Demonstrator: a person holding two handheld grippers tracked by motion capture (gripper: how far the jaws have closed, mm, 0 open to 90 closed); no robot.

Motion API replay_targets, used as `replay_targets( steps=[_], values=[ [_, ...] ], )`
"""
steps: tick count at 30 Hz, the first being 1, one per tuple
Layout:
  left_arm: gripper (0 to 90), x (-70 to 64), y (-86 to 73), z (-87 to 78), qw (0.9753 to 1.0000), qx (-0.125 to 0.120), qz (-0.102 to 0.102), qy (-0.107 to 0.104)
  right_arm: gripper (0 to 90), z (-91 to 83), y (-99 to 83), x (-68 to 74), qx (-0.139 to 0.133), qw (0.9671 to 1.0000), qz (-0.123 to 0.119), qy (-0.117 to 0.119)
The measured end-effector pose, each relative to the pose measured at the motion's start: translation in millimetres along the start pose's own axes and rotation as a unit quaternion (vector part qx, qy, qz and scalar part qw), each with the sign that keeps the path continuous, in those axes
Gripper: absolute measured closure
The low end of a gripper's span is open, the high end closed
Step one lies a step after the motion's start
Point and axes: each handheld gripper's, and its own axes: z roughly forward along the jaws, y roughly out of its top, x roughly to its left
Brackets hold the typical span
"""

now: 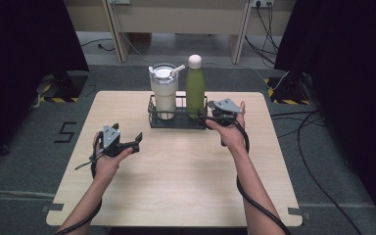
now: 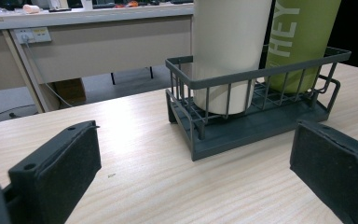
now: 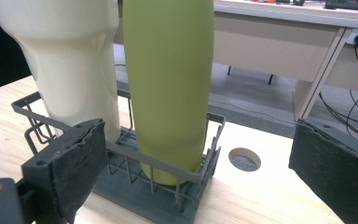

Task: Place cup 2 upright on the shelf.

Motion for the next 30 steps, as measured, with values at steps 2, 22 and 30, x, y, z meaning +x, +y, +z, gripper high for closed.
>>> replay_targets(
  steps=[2,22,30],
  values=[
    [0.8,0.0,0.1,0.0,1.0,0.0,0.0,0.001,4.6,-2.9,-1.5,-0.6,0.0,1.0,0.0,-0.001],
    [0.8,-0.3,-2.0,0.7,1.0,0.004,0.001,0.001,5.1,-30.8,-19.4,-10.4,0.004,1.0,0.003,-0.007],
    [0.9,-2.2,-2.3,1.0,1.0,0.003,0.002,0.0,5.6,-43.8,-25.9,-17.1,0.004,0.9999,0.003,-0.015]
  ],
)
